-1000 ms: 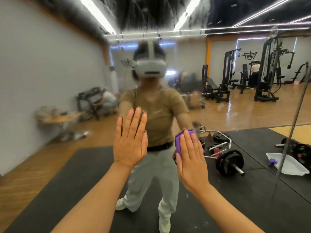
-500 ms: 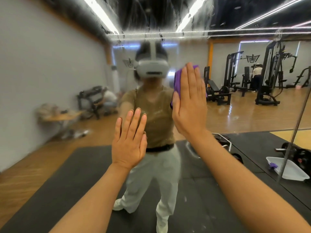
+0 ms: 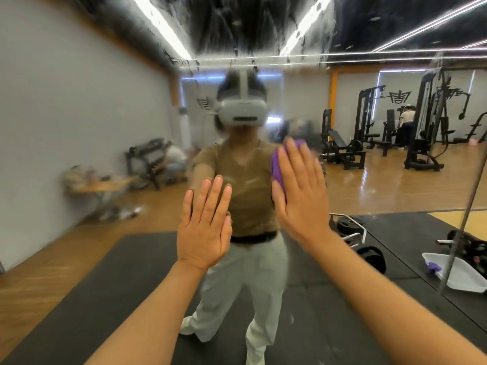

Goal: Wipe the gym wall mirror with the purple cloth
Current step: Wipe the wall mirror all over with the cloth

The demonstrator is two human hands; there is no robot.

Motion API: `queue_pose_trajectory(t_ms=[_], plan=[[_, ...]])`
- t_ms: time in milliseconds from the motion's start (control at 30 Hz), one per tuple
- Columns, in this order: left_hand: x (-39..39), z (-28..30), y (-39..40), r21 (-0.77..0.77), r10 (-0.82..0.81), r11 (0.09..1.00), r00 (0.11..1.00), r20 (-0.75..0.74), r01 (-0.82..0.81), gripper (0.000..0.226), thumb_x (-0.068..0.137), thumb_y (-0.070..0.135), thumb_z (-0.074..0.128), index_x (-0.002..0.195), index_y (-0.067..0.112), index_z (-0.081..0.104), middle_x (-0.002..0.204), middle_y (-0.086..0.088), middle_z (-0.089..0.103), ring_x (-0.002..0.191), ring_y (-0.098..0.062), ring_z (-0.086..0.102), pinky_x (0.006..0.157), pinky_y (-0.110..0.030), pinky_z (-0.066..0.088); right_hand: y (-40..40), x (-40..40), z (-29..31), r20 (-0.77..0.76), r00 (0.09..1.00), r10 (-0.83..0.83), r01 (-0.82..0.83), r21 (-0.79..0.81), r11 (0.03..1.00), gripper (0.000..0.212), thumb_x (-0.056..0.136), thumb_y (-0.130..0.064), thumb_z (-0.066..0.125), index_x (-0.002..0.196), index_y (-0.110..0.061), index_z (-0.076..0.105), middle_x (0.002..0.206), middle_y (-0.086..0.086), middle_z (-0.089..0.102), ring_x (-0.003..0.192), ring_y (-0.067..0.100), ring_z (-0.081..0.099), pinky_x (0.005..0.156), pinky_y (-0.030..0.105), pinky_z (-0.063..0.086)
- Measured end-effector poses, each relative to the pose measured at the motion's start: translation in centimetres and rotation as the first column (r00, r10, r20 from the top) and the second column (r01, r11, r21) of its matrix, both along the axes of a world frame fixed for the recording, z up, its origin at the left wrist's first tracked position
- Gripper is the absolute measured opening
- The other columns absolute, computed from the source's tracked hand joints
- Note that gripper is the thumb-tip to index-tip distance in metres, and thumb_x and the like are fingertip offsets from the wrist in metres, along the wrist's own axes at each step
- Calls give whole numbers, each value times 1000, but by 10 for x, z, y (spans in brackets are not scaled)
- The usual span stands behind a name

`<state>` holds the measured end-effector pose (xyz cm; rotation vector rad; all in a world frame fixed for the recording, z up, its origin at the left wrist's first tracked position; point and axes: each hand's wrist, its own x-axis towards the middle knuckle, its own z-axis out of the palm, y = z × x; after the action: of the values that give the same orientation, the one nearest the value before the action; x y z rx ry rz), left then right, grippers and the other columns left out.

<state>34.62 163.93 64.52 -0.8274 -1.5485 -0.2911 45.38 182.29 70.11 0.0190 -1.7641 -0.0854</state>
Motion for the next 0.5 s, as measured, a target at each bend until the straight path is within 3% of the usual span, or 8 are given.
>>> queue_pose_trajectory(t_ms=[100,167,267,367,433,500], plan=[[0,1,-1,-5,7,1000,1000,-12,-7,54,105,26,28,157,10,25,165,-8,18,156,-24,11,126,-47,9,-4,-7,50,-65,998,7,-10,-44,999,55,105,-25,37,156,-4,32,163,15,28,153,30,18,127,40,7],[0,1,-1,-7,5,1000,1000,-3,-5,54,106,26,28,157,10,24,166,-7,16,156,-24,10,126,-47,8,-5,-8,44,-66,998,-12,12,-8,1000,54,106,-24,38,156,-6,31,164,15,27,154,29,16,127,42,7],[-1,1,-1,-15,-1,1000,1000,5,1,54,106,26,27,157,10,23,168,-6,11,156,-24,10,126,-46,7,2,-1,-12,67,998,-6,-11,244,970,60,101,-22,52,157,-12,31,165,10,24,155,29,15,126,44,8],[0,2,-2,-14,-6,1000,1000,12,6,54,106,27,26,157,9,24,170,-4,4,156,-24,9,126,-46,7,26,10,-81,233,950,-208,19,619,785,85,89,-30,68,160,-17,24,168,3,14,156,26,12,127,43,4],[0,2,-2,-17,-7,1000,1000,10,7,54,106,26,27,157,9,24,169,-4,5,156,-24,10,126,-46,7,40,16,-98,272,912,-306,3,744,668,93,86,-35,72,161,-19,20,169,1,12,156,25,10,127,42,1],[0,2,-2,-15,-7,1000,1000,10,7,54,106,26,28,157,9,23,169,-5,7,156,-25,10,126,-46,7,48,18,-85,271,912,-309,-38,805,593,86,91,-35,67,161,-20,20,169,-1,13,156,22,9,127,40,-1]])
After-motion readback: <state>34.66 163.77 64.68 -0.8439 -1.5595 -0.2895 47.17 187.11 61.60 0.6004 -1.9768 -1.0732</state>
